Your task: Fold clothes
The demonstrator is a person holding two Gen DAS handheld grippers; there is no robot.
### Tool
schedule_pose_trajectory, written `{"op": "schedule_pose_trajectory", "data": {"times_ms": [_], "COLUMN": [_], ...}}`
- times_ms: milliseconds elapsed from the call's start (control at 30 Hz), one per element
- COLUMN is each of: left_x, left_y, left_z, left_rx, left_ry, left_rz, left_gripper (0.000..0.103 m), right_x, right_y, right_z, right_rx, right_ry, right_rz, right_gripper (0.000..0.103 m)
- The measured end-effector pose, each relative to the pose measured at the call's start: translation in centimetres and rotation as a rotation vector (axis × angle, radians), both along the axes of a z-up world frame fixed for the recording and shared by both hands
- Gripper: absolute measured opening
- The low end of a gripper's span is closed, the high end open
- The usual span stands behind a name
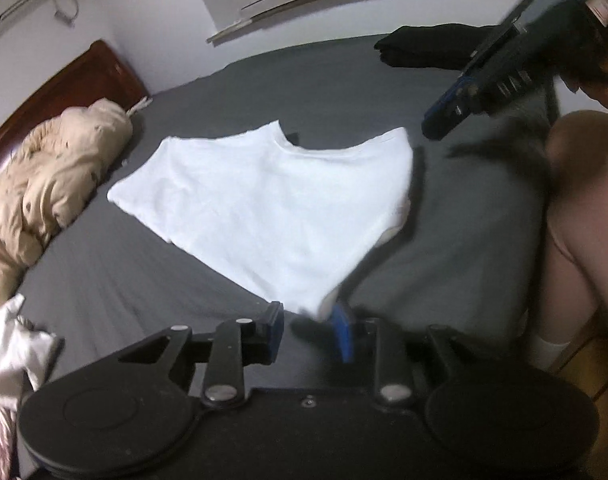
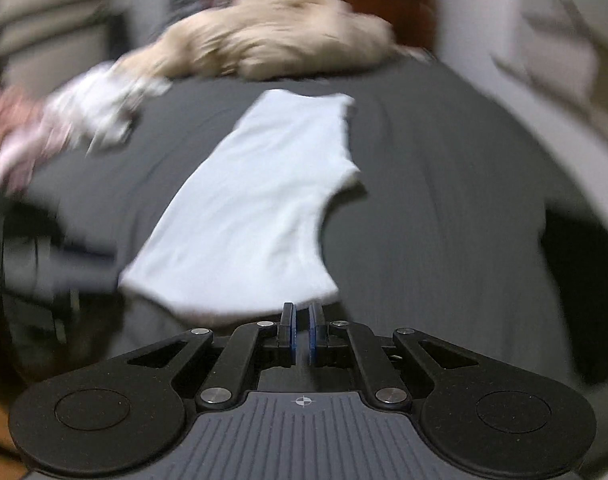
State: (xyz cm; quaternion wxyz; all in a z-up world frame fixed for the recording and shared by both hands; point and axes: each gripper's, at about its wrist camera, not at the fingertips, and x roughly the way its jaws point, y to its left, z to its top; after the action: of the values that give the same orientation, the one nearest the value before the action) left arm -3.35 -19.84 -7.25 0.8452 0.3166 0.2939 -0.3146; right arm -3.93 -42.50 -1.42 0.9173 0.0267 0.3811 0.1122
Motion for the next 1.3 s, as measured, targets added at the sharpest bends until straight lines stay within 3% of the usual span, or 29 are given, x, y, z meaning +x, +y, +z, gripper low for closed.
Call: {"op": "schedule_pose_trajectory", "data": {"times_ms": [33,100,133,167,233,333,433,467,567,633,700,900,1067,1233,1267,1300], "left_x": [0.0,0.2,0.3,0.4,0.4,-0.3,-1.3,-1.6,-2.3,-2.7,-3.0,-1.9,-0.2,2.1,2.5,2.8], "left_y": [0.0,-0.1,-0.1,-0.2,-0.3,-0.3,-0.6,-0.8,-1.7,-2.4,-3.2,-5.1,-6.2,-7.3,-7.3,-7.3], "left_z": [-0.1,-0.2,-0.2,-0.1,-0.1,0.4,1.2,1.5,1.7,1.7,1.5,1.7,2.7,2.6,2.6,2.6], "left_rx": [0.000,-0.011,-0.018,-0.024,-0.030,-0.033,-0.061,-0.069,-0.087,-0.096,-0.096,-0.128,-0.193,-0.223,-0.229,-0.237], "left_ry": [0.004,0.011,0.014,0.015,0.015,-0.019,-0.054,-0.060,-0.072,-0.081,-0.098,-0.099,-0.089,-0.078,-0.075,-0.075], "left_rz": [0.010,0.028,0.034,0.039,0.046,0.039,0.011,0.001,-0.029,-0.049,-0.062,-0.065,-0.056,-0.039,-0.035,-0.030], "left_gripper": [0.029,0.029,0.028,0.027,0.022,0.022,0.023,0.023,0.023,0.028,0.031,0.035,0.046,0.045,0.042,0.032], "right_x": [0.2,0.6,0.7,0.8,1.0,1.2,1.8,2.1,3.1,3.4,3.7,4.7,6.1,6.9,7.1,7.3], "right_y": [-0.7,-1.7,-2.1,-2.3,-2.5,-2.4,-3.1,-3.4,-3.8,-4.0,-4.2,-4.8,-3.5,-3.0,-3.0,-3.0], "right_z": [0.1,0.2,0.2,0.2,0.1,0.2,-0.3,-0.5,-1.4,-1.8,-1.8,-0.6,0.9,1.3,1.3,1.2], "right_rx": [0.046,0.126,0.163,0.199,0.246,0.249,0.314,0.339,0.380,0.409,0.443,0.559,0.561,0.540,0.542,0.545], "right_ry": [0.013,0.025,0.025,0.017,0.016,0.008,0.047,0.066,0.121,0.128,0.124,0.103,0.096,0.106,0.108,0.112], "right_rz": [-0.031,-0.086,-0.115,-0.149,-0.180,-0.203,-0.239,-0.252,-0.267,-0.266,-0.264,-0.236,-0.164,-0.127,-0.124,-0.121], "right_gripper": [0.004,0.030,0.066,0.081,0.081,0.081,0.080,0.074,0.045,0.032,0.013,0.013,0.013,0.013,0.013,0.013]}}
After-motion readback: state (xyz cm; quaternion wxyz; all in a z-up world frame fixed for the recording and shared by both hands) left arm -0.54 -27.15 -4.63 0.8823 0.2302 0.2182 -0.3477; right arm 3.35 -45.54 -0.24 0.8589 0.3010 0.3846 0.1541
